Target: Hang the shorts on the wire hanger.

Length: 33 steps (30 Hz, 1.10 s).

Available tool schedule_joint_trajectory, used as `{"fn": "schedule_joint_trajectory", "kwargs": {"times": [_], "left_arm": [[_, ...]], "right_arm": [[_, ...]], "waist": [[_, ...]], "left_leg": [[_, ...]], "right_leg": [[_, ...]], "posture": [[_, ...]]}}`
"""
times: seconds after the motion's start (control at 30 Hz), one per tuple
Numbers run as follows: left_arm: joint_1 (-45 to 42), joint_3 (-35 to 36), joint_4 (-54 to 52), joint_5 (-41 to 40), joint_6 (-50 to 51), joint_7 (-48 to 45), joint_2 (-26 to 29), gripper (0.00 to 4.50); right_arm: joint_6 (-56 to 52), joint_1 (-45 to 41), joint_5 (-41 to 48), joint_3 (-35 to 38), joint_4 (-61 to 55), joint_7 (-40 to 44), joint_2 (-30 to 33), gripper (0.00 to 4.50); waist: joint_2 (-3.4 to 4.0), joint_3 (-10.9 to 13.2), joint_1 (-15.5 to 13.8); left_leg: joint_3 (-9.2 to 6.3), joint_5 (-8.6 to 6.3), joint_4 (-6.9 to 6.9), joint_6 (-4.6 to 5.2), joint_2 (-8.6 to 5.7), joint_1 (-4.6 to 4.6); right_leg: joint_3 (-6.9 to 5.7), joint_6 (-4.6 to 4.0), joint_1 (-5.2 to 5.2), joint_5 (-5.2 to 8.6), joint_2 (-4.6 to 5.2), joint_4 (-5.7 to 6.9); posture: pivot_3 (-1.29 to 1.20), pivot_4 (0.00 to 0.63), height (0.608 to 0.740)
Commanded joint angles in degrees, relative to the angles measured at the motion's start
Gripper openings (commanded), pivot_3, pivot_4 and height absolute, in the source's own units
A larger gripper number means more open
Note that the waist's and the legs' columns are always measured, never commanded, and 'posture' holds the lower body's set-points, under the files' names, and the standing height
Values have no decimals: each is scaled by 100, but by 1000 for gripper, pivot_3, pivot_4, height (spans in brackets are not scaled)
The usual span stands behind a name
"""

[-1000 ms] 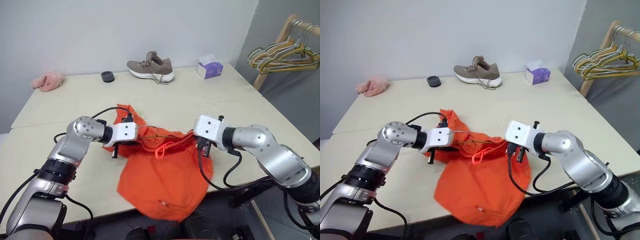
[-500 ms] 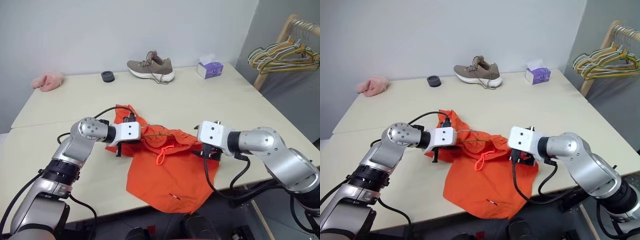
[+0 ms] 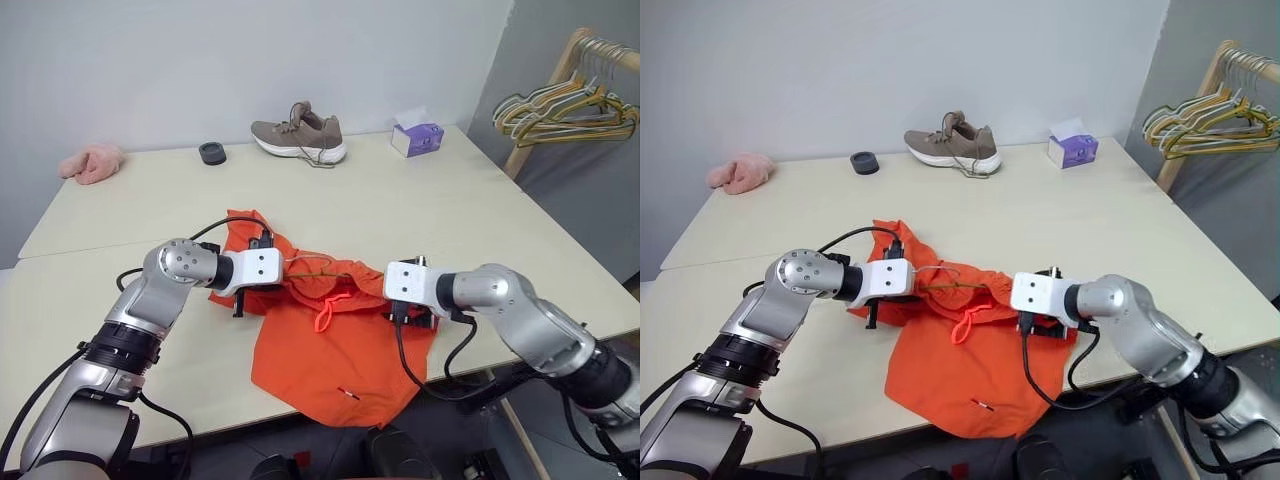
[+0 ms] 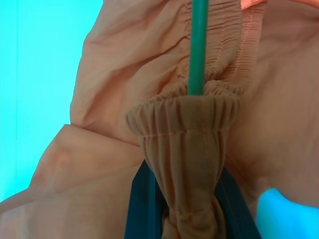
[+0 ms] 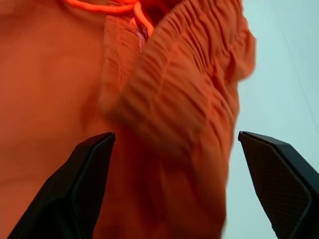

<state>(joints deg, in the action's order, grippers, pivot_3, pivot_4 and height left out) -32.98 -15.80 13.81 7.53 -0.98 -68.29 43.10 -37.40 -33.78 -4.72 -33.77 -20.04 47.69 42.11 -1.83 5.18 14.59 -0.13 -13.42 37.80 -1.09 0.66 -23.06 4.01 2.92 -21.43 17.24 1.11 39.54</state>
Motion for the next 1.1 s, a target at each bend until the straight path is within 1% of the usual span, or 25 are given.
{"fn": "schedule_joint_trajectory", "kwargs": {"times": [0.03, 0.1, 0.13, 0.2, 0.23, 0.43, 0.53, 0.6, 0.73, 0.8, 0.83, 0.87, 1.1], "left_arm": [[-35, 9, -131, -54, -107, -40, 10, 0], [-26, 7, -140, -69, -118, -66, 18, 0], [-16, 13, -150, -85, -117, -83, 24, 0], [3, 27, -179, -120, -107, -134, 40, 0], [13, 36, -193, -133, -104, -156, 45, 0], [67, 102, -246, -229, -51, -217, 54, 0], [102, 208, -198, -409, -93, -232, -2, 0], [125, 296, -154, -545, -204, -191, -49, 0], [163, 563, -77, -1067, 115, -288, -191, 0], [109, 794, 61, -1389, 411, -356, -202, 611], [59, 930, 154, -1557, 574, -389, -205, 798], [26, 1012, 209, -1667, 680, -413, -203, 1144], [-256, 1317, 877, -1709, 647, -207, -103, 3332]], "right_arm": [[345, -378, -221, -87, 526, 165, -289, 4222], [457, -506, -268, -103, 866, 250, -453, 4222], [556, -570, -311, -120, 1056, 295, -513, 4057], [688, -641, -368, -125, 1325, 399, -589, 3578], [741, -663, -387, -114, 1429, 452, -620, 3295], [887, -713, -386, 1, 1712, 731, -735, 1053], [890, -695, -308, 92, 1672, 851, -750, 32], [830, -690, -245, 167, 1595, 935, -761, 32], [728, -662, -164, 345, 1419, 1098, -701, 32], [659, -606, -113, 470, 1273, 1181, -617, 0], [614, -575, -82, 544, 1190, 1218, -565, 0], [580, -556, -63, 590, 1135, 1241, -532, 0], [175, -416, 188, 951, 872, 1398, -266, 0]], "waist": [[0, -1, 3], [0, -1, 11], [0, -1, 17], [-1, -1, 13], [-1, -1, 13], [-1, -1, 26], [-1, -2, 30], [-1, -2, 31], [-1, -2, 32], [-1, -3, 30], [-1, -3, 31], [-1, -3, 36], [-2, -4, 43]], "left_leg": [[0, 0, 1, 0, 0, 0], [-1, 0, 1, 0, 1, 1], [-2, 0, 1, 0, 0, 1], [-5, 0, 1, 0, -2, 0], [-5, 0, 1, 0, -3, 0], [-12, 0, 3, 0, -2, 1], [-13, 0, 4, -1, -2, 1], [-15, 0, 4, -1, -2, 1], [-18, 0, 6, -1, -3, 0], [-22, 0, 6, -1, -3, 1], [-26, 0, 8, -1, -3, -1], [-29, 1, 10, -1, -3, -1], [-41, 1, 10, -2, -4, -1]], "right_leg": [[-1, 0, 0, -1, 0, 1], [-3, -6, 1, -4, 0, 2], [-3, -8, 0, -5, 0, 2], [-5, -11, 1, -7, 1, 3], [-6, -13, 1, -8, 1, 3], [-7, -12, 1, -8, 2, 11], [-8, -13, 1, -8, 2, 14], [-9, -13, 0, -8, 2, 14], [-11, -15, 1, -9, 6, 18], [-13, -15, 2, -9, 7, 20], [-16, -14, 1, -9, 7, 21], [-20, -14, 1, -9, 8, 23], [-28, -15, 3, -9, 8, 28]], "posture": [[-262, 32, 740], [-262, 32, 740], [-257, 27, 740], [-257, 27, 740], [-257, 27, 740], [-252, 23, 740], [-251, 20, 740], [-251, 20, 740], [-252, 13, 740], [-256, 13, 740], [-256, 13, 740], [-256, 13, 740], [-268, 16, 740]]}}
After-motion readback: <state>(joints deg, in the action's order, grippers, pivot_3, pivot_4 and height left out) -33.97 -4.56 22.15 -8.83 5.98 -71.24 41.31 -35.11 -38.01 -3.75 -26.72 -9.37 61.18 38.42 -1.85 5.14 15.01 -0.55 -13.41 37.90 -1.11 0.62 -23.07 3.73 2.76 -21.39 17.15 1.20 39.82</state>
